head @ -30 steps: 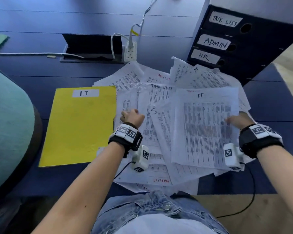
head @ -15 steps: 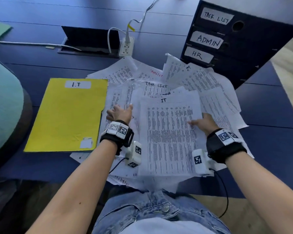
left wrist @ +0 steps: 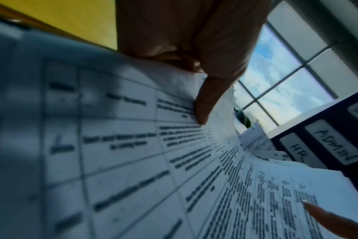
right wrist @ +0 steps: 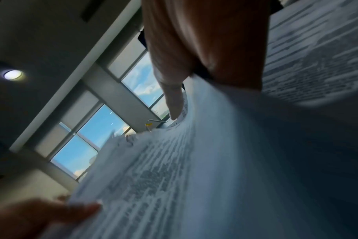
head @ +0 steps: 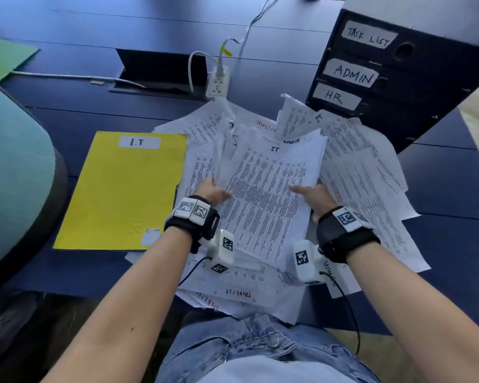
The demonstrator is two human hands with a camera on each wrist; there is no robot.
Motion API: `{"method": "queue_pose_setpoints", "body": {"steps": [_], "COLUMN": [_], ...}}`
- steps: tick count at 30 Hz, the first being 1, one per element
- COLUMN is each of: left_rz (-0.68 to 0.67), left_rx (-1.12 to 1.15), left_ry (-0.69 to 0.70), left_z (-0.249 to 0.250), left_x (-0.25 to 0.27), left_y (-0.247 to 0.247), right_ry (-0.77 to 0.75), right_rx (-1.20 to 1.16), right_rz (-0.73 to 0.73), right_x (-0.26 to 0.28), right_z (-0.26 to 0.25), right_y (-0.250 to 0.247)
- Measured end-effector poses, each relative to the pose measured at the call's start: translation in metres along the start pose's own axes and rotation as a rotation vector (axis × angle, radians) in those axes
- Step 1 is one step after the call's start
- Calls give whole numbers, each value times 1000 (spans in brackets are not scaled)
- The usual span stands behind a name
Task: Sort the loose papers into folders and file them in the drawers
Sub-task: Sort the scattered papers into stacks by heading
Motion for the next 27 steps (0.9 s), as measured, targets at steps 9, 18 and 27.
{"method": "queue_pose_setpoints", "body": {"steps": [9,18,27], "left_rz": [56,124,13], "left_rx": [135,519,698], "left_ry": [498,792,688], "left_z": [81,133,90], "left_x": [65,132,117], "left_y": [-63,-100,-85], "right_ry": [-57,-659,-800], "right_rx": [-188,-290,-316], "right_rz": [51,162,214], "right_x": [13,66,82], "right_z": [-39,-208,-173], "right_y": [-9,-6,-17]}}
Point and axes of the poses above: each hand's wrist, its own x-axis away from the middle knuckle, its own y-axis out of the palm, z = x × y, the point moved 7 cm from there along -x, towards the middle knuckle, and after that the axes turned 15 degrees about -y, right-handed, at the moved point
